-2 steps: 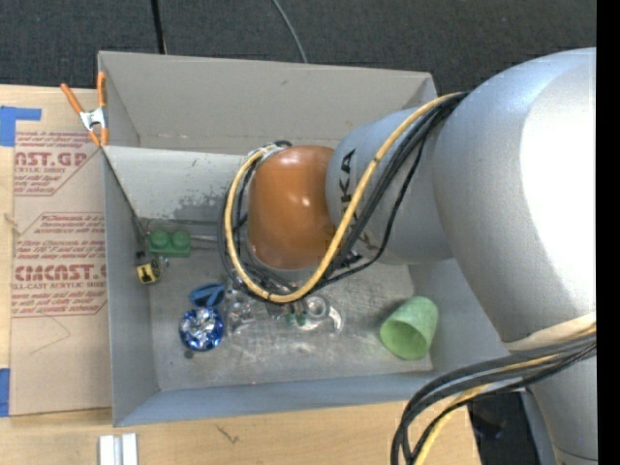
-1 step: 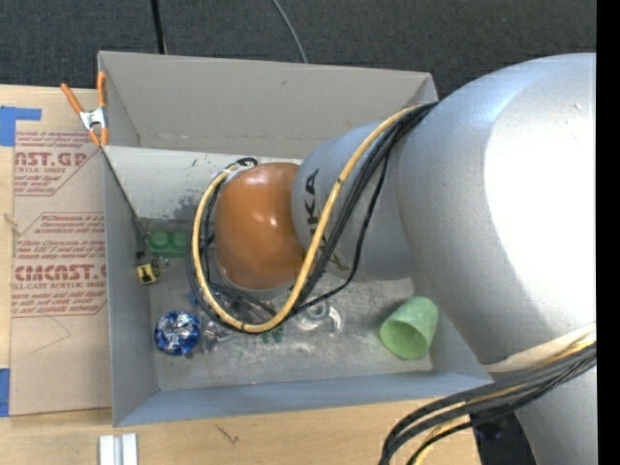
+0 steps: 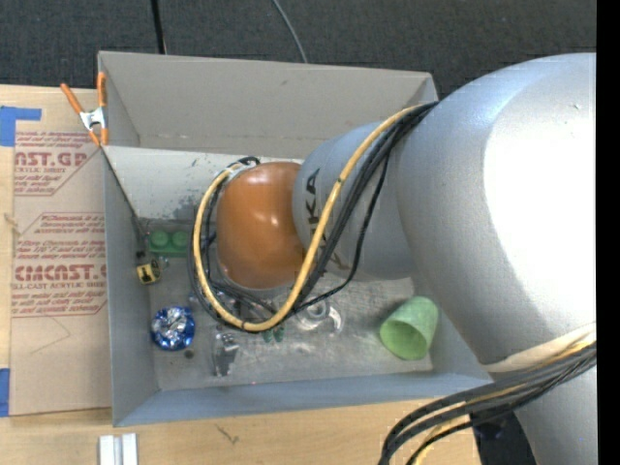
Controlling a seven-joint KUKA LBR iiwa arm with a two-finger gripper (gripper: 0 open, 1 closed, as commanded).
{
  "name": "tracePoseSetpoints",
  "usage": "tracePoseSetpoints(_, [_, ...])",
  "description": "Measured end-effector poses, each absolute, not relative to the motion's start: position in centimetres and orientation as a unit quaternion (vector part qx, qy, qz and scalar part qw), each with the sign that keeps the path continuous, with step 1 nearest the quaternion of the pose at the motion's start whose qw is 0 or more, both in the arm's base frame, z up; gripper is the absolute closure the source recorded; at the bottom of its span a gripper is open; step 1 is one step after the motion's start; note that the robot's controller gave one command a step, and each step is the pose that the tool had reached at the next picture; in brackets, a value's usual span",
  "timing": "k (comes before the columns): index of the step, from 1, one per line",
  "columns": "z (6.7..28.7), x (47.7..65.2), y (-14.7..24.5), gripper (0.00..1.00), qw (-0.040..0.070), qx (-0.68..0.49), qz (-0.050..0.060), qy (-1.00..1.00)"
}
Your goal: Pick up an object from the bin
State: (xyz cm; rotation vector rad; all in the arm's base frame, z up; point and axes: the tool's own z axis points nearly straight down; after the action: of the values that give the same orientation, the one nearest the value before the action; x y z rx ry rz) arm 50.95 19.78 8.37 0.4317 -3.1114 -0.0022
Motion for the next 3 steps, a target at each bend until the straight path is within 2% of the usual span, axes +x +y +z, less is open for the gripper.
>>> tracePoseSetpoints(1, [7.2, 51.7, 24.7, 0.0, -0.002, 0.193, -0.001, -0.981])
tracePoseSetpoints(2, [7.5, 51.9, 24.7, 1.0, -0.005, 0.193, -0.002, -0.981])
tracePoseSetpoints(3, [18.7, 53.7, 22.9, 1.0, -0.006, 0.207, -0.001, -0.978])
